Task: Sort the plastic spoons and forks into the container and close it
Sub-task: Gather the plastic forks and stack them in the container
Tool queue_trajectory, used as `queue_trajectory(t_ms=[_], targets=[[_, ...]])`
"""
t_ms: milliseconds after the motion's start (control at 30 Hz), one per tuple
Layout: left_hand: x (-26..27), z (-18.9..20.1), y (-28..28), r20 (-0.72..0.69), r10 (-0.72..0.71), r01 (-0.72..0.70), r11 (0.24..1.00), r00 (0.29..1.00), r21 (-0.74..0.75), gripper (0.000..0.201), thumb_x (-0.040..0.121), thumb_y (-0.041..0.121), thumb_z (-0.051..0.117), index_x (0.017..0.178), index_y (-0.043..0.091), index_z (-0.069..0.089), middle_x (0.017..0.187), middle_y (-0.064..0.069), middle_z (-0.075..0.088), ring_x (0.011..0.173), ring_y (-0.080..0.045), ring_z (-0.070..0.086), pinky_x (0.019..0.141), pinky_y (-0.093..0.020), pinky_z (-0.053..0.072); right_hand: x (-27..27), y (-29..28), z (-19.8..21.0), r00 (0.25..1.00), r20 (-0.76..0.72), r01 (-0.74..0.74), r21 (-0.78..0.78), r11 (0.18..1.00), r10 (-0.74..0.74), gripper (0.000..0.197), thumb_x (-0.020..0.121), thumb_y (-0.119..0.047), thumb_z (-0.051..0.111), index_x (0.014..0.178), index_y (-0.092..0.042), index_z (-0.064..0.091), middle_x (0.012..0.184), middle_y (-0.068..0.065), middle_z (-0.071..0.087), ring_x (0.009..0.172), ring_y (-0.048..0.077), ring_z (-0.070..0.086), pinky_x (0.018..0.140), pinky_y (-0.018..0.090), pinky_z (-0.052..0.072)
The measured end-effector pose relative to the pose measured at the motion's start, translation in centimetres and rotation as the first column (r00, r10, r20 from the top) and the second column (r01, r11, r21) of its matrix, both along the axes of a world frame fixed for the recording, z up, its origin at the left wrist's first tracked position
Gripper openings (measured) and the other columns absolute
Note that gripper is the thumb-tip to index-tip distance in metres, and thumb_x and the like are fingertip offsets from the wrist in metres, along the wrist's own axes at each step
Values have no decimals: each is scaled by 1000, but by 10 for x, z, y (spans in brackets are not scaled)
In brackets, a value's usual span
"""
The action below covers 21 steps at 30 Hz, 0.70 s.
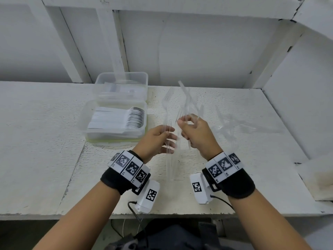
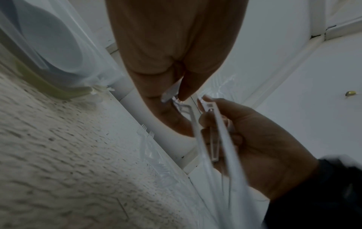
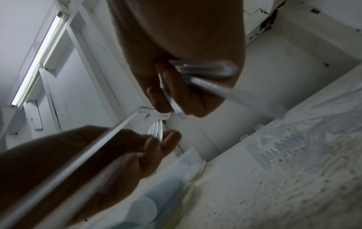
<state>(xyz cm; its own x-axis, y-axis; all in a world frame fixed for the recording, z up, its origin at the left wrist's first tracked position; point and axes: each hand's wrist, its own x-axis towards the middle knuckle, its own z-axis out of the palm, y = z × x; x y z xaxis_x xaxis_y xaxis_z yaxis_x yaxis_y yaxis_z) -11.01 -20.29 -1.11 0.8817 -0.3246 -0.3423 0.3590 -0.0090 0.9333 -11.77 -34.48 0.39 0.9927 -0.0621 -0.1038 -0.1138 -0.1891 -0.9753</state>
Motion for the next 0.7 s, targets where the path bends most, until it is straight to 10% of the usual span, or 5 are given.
queue_trajectory(t_ms=[400,700], targets=[[-1,2,3,-47,-173,168,980,984,-103,28,99,7,37,108,23,59,115,-16,61,104,-24,60,85,-36,52,-5,6,-9,992,13,-122,-50,991,123,6,93,-10,53,90,-12,57,57,-5,57,42,-6,53,39,4,34],[4,-1,5,-70,-54,47,994,996,-100,29,101,6,30,124,12,47,89,-8,64,73,-16,63,71,-31,53,5,-10,-7,1000,-22,2,-75,997,-4,20,93,-22,55,75,-21,47,59,-3,49,37,-2,42,37,9,29]])
